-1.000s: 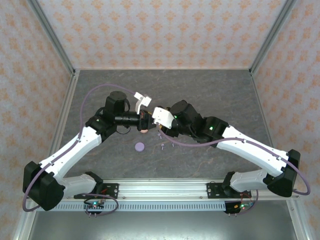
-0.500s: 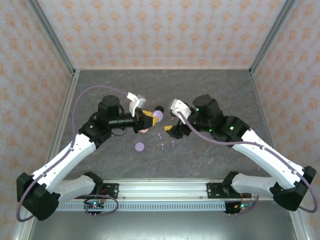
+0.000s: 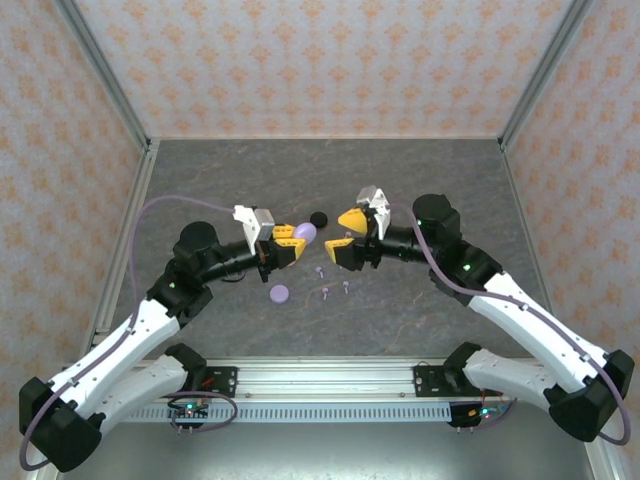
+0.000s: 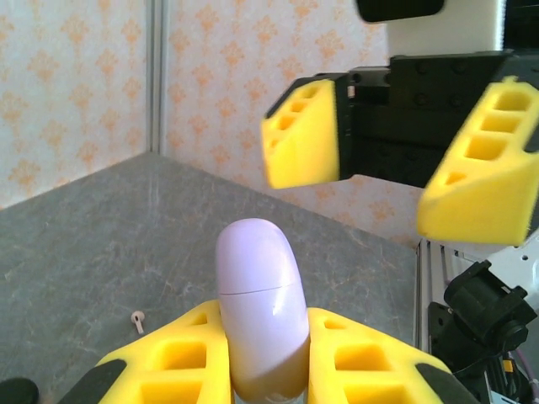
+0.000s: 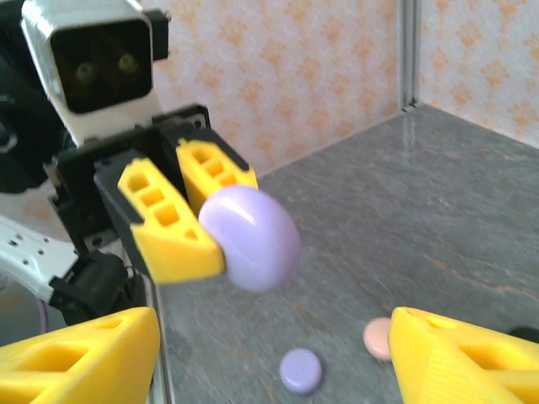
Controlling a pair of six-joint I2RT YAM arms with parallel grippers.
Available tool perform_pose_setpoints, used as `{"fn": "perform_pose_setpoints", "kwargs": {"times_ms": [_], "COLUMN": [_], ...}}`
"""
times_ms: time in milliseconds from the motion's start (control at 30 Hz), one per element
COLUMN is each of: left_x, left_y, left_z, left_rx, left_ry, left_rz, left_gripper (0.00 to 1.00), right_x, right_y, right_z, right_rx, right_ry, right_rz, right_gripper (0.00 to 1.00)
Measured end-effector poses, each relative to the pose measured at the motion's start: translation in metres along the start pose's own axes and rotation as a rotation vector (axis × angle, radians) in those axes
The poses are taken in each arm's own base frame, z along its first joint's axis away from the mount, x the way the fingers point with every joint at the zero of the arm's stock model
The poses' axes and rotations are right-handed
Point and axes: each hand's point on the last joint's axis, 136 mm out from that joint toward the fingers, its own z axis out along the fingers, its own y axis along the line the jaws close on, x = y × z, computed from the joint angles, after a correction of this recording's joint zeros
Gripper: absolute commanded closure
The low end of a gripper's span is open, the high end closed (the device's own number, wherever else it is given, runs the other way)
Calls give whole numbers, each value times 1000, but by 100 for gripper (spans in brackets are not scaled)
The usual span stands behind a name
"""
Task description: Insert wireless bluetooth earbuds into charging case
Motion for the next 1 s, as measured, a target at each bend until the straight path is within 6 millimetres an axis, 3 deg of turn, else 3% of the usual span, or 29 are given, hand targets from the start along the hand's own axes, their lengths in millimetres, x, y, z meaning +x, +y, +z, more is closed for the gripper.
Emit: {"fn": "perform_pose_setpoints", "kwargs": {"times_ms": [300,1000], "left_x": [-10,-10], "left_y": [-5,-6], "left_z": [-1,0], "left_rx": [7,3], "left_ry": [-40,-41], "left_rz": [52,71], "left_gripper": [97,99], "right_x": [3,-12], "right_y": [-10,-20], "right_z": [24,29], "right_rx": [-32,17], "right_ry": [-1,-12], "right_rz": [67,75], "right_gripper": [30,32]}}
